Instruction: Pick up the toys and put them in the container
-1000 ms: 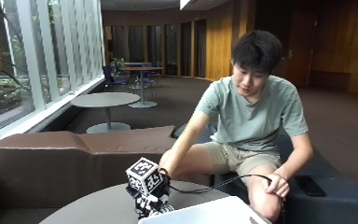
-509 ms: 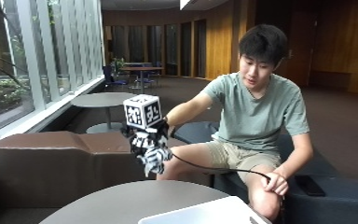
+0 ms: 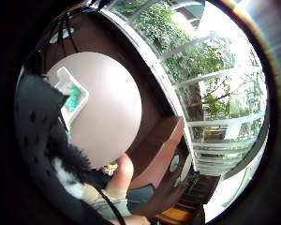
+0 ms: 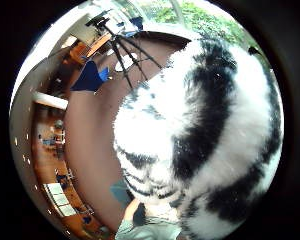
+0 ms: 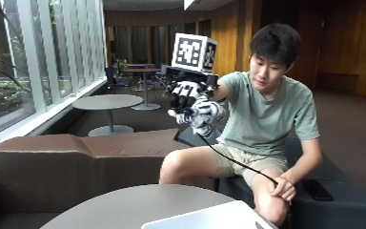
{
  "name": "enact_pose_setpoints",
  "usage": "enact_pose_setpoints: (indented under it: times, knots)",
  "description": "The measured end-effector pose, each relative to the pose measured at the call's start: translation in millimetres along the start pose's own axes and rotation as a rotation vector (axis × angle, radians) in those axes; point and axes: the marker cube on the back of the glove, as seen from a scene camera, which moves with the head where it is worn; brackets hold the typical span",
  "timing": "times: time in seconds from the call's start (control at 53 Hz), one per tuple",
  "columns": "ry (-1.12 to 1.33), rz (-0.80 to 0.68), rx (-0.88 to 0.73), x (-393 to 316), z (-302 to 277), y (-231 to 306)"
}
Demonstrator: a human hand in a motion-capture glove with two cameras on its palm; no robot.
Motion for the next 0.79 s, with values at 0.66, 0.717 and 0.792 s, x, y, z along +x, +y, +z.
enact_pose_setpoints:
  times: [0.66, 0.717, 0.792]
  knots:
    - [0.043, -0.085, -0.317, -157.3, 102.6, -49.4]
    - [0.062, -0.097, -0.484, -158.3, 114.8, -46.1]
    - [0.065, -0.125, -0.591, -158.4, 120.8, -44.3]
